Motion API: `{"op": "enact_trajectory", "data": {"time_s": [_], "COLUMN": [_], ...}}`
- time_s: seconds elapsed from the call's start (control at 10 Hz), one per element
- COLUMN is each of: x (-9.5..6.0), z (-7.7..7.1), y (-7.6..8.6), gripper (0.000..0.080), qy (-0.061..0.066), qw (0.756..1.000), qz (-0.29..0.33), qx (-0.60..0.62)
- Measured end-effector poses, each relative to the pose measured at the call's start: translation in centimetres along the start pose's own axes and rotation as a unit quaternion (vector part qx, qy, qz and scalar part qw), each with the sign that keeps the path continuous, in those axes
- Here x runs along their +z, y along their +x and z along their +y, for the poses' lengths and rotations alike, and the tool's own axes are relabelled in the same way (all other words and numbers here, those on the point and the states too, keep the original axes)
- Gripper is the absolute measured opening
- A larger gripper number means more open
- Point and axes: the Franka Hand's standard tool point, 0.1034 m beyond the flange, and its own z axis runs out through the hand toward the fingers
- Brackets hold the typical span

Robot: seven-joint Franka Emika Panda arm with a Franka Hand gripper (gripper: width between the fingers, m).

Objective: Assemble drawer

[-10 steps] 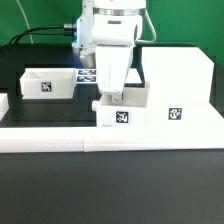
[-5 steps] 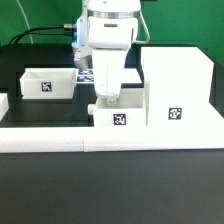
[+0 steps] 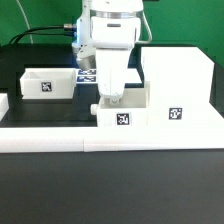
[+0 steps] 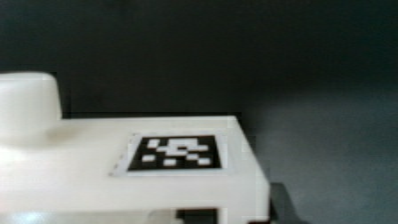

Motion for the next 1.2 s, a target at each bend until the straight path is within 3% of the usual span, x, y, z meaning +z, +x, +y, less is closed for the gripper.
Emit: {"op": "enact_trajectory", "data": {"time_s": [0.2, 0.3, 1.0, 1.2], "x": [-0.01, 0.02, 0.0, 0.03], "z": [-0.12, -0.03, 0.04, 0.12], "y": [0.64, 0.08, 0.23, 0.37], "gripper": [0.0046, 0.0046, 0.0046, 0.0046], "qy": [0.006, 0.008, 0.002, -0.014], "qw": [1.0, 0.999, 1.0, 1.0], "qz": [0.0, 0.005, 0.002, 0.007], "qx": [0.018, 0.053, -0.013, -0.011]}}
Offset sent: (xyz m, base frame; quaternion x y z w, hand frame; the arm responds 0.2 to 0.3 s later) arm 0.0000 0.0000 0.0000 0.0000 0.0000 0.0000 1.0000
